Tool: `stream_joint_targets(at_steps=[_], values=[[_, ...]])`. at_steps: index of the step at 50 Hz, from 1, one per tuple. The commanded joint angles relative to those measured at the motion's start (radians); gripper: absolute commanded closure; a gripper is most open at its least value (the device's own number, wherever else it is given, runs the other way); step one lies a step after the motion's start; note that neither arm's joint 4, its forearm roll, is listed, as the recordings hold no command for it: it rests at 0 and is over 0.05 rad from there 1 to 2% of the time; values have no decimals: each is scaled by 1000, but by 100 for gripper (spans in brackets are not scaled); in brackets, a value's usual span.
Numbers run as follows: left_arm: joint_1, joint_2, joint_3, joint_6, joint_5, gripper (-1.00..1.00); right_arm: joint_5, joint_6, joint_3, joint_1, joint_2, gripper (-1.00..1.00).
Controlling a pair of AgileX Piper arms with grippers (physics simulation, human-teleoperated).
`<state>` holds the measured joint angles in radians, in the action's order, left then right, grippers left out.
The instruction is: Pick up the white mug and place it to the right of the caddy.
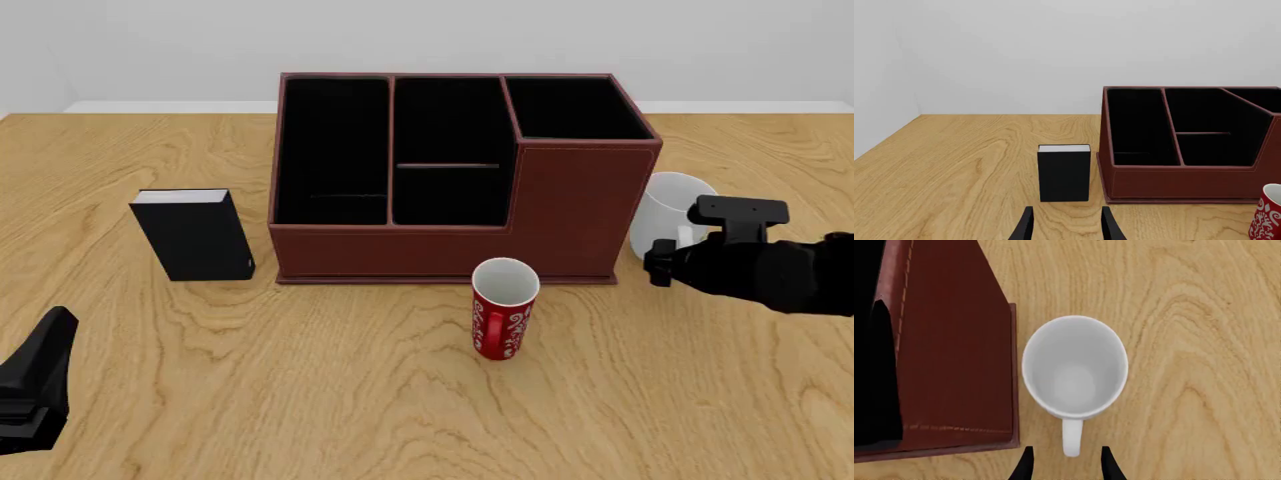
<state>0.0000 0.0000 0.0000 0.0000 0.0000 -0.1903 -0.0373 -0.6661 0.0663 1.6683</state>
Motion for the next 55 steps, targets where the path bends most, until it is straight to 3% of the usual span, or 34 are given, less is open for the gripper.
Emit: stream_joint_targets(at_steps=[1,19,55], values=[[0,0,0,0,0,-100,4,-7,17,-5,-30,-100],[0,0,0,0,0,-100,-33,-17,42,-3,-15,-100],[0,0,0,0,0,-100,-11,-20,84,-5,-114,-100]])
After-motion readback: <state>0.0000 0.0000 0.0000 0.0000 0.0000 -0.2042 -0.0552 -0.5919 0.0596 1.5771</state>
